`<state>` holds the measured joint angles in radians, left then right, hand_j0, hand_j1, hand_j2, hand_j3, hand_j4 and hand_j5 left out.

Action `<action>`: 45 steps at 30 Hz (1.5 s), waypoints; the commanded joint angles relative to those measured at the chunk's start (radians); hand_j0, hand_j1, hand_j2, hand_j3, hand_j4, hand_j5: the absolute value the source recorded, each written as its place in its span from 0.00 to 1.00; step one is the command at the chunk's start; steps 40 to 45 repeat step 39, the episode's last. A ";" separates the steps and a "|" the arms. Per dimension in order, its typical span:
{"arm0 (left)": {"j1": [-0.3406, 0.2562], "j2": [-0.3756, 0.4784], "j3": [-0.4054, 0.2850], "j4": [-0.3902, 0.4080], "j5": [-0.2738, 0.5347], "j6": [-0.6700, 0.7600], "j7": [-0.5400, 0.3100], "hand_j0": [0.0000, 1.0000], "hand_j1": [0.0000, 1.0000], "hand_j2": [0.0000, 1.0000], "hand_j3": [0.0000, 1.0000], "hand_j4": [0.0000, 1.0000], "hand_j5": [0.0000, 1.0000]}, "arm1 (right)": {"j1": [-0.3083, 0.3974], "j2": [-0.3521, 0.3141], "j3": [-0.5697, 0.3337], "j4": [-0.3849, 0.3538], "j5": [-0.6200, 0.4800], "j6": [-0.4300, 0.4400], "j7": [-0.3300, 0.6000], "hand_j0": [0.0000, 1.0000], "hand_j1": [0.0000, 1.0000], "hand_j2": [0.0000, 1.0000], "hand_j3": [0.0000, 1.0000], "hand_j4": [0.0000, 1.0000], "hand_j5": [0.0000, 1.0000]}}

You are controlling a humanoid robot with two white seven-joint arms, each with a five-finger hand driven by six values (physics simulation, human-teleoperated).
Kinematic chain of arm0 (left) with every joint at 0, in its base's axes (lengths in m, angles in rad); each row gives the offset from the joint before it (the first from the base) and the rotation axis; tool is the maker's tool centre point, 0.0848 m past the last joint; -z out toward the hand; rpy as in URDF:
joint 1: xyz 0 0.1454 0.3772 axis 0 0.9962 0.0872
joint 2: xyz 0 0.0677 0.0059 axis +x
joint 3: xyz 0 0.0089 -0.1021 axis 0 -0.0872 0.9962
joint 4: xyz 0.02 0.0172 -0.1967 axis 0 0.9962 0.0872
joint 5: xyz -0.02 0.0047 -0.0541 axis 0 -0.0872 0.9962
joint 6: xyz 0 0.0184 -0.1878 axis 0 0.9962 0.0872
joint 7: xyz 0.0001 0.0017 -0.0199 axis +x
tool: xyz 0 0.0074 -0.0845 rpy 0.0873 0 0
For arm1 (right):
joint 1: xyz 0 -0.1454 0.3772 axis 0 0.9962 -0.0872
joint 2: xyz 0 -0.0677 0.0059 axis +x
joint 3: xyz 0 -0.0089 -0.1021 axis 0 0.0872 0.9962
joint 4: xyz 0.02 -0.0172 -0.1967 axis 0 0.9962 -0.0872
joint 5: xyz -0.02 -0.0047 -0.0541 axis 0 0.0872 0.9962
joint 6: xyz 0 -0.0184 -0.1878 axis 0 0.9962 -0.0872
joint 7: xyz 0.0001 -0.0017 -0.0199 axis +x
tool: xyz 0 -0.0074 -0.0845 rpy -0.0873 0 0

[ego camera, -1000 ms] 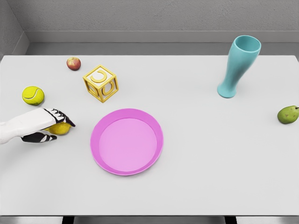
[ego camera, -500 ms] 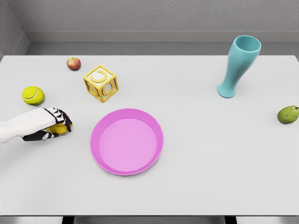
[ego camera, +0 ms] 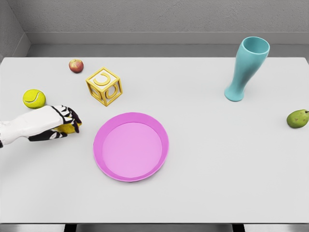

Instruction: Put the lemon on the plate with left arm

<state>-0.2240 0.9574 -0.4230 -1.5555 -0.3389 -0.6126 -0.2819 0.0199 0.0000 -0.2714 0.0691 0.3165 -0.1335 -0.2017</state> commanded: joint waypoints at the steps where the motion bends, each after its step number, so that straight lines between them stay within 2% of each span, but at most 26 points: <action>1: 0.000 0.000 -0.005 -0.035 0.008 0.002 0.000 0.51 0.51 0.51 0.51 0.51 0.51 | 0.000 0.000 0.000 0.000 -0.001 0.000 0.001 1.00 1.00 1.00 1.00 1.00 1.00; 3: 0.003 0.000 -0.010 -0.081 0.006 0.002 0.000 0.51 0.51 0.51 0.51 0.51 0.51 | 0.000 0.000 0.000 0.000 -0.001 0.000 -0.001 1.00 1.00 1.00 1.00 1.00 1.00; 9: 0.009 -0.014 -0.011 -0.153 0.003 0.002 -0.002 0.51 0.51 0.51 0.51 0.51 0.51 | 0.000 0.000 0.000 0.000 0.001 0.000 -0.001 1.00 1.00 1.00 1.00 1.00 1.00; 21: -0.005 -0.129 -0.033 -0.198 0.003 0.002 -0.086 0.52 0.52 0.52 0.52 0.52 0.52 | 0.000 0.000 0.000 0.000 -0.001 0.000 -0.001 1.00 1.00 1.00 1.00 1.00 1.00; 22: -0.005 -0.135 -0.036 -0.198 0.003 0.002 -0.092 0.56 0.56 0.56 0.56 0.56 0.56 | 0.000 0.000 0.000 0.000 -0.001 0.000 0.001 1.00 1.00 1.00 1.00 1.00 1.00; 23: -0.006 -0.155 -0.039 -0.202 0.008 0.002 -0.097 0.98 0.98 0.98 0.98 0.98 0.98 | 0.000 0.000 0.000 0.000 -0.001 0.000 -0.001 1.00 1.00 1.00 1.00 1.00 1.00; 24: -0.020 -0.163 -0.039 -0.204 0.009 0.002 -0.099 1.00 1.00 1.00 1.00 1.00 1.00 | 0.000 0.000 0.000 0.000 -0.001 0.000 0.001 1.00 1.00 1.00 1.00 1.00 1.00; 29: -0.029 -0.152 -0.042 -0.196 0.008 0.002 -0.099 1.00 1.00 1.00 1.00 1.00 1.00 | 0.000 0.000 0.000 0.000 -0.001 0.000 -0.001 1.00 1.00 1.00 1.00 1.00 1.00; 31: -0.044 -0.117 -0.025 -0.184 0.011 0.002 -0.099 1.00 1.00 1.00 1.00 1.00 1.00 | 0.000 0.000 0.000 0.000 -0.001 0.000 0.001 1.00 1.00 1.00 1.00 1.00 1.00; 34: -0.041 -0.065 0.043 -0.167 0.014 0.002 -0.094 1.00 1.00 1.00 1.00 1.00 1.00 | 0.000 0.000 0.000 0.000 -0.001 0.000 -0.001 1.00 1.00 1.00 1.00 1.00 1.00; 37: -0.041 -0.054 0.084 -0.069 0.040 0.002 -0.091 1.00 1.00 1.00 1.00 1.00 1.00 | 0.000 0.000 0.000 0.000 0.001 0.000 -0.001 1.00 1.00 1.00 1.00 1.00 1.00; 39: -0.041 -0.046 0.093 -0.037 0.041 0.002 -0.094 1.00 1.00 1.00 1.00 1.00 1.00 | 0.000 0.000 0.000 0.000 -0.001 0.000 -0.001 1.00 1.00 1.00 1.00 1.00 1.00; 45: -0.041 -0.046 0.093 -0.037 0.041 0.002 -0.094 1.00 1.00 1.00 1.00 1.00 1.00 | 0.000 0.000 0.000 0.000 -0.001 0.000 -0.001 1.00 1.00 1.00 1.00 1.00 1.00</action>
